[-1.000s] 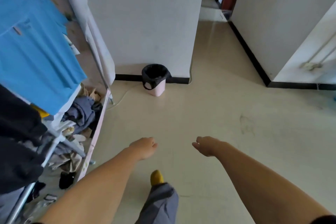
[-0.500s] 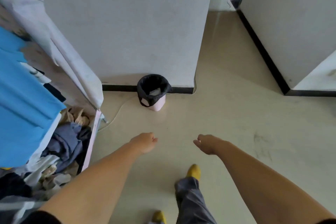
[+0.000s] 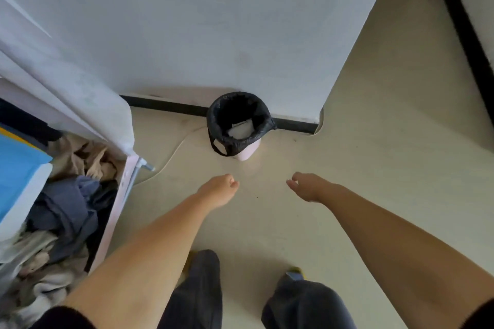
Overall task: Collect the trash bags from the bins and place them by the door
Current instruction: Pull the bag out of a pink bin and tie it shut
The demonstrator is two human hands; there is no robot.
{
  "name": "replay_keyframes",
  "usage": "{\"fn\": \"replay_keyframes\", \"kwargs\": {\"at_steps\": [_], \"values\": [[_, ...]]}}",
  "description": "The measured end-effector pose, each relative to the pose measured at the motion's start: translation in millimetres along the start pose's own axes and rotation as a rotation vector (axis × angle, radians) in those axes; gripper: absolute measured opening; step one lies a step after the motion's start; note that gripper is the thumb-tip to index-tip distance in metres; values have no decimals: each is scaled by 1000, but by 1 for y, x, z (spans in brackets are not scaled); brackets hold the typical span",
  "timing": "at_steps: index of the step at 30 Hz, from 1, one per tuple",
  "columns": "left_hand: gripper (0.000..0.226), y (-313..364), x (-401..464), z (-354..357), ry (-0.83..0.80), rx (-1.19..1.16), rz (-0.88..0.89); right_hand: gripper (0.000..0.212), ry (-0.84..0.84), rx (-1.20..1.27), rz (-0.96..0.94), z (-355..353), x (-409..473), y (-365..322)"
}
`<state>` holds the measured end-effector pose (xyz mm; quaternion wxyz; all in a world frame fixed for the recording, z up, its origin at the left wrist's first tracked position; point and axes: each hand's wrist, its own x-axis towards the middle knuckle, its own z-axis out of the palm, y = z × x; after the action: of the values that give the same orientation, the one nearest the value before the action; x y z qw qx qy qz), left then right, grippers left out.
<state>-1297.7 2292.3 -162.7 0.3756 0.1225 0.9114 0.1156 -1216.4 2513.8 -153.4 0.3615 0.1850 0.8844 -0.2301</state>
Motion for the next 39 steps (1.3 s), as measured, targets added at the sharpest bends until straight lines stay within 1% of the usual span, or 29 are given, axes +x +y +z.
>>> {"fn": "replay_keyframes", "kwargs": {"at_steps": [2, 8, 13, 15, 16, 19, 22, 25, 30, 34, 37, 39], "values": [[37, -12, 61, 11, 33, -65, -6, 49, 33, 72, -7, 11, 61, -4], [39, -54, 247, 41, 199, -473, -53, 43, 175, 421, -12, 56, 249, -27], [55, -82, 364, 55, 395, -822, -95, 46, 309, 625, -21, 76, 371, -41], [57, -93, 396, 59, 348, -984, -129, 47, 386, 747, -2, 81, 399, -43], [56, -97, 405, 62, 303, -1064, -115, 47, 403, 847, -2, 83, 409, -44], [50, -99, 417, 66, 212, -1283, -33, 38, 359, 1207, -28, 83, 421, -43], [43, -93, 406, 67, 176, -1426, -17, 23, 301, 1436, -26, 83, 412, -43], [43, -94, 397, 67, 137, -1454, -8, 20, 215, 1466, -19, 87, 402, -39], [44, -107, 386, 82, 88, -1385, 4, 22, 140, 1401, -8, 107, 389, -16], [44, -121, 371, 97, 60, -1334, -10, 24, 36, 1355, -9, 127, 371, 0], [38, -135, 362, 101, 83, -1309, -6, 35, -48, 1300, -9, 138, 361, 5], [29, -143, 357, 100, 98, -1282, -13, 44, -32, 1306, -7, 139, 358, 9]]}}
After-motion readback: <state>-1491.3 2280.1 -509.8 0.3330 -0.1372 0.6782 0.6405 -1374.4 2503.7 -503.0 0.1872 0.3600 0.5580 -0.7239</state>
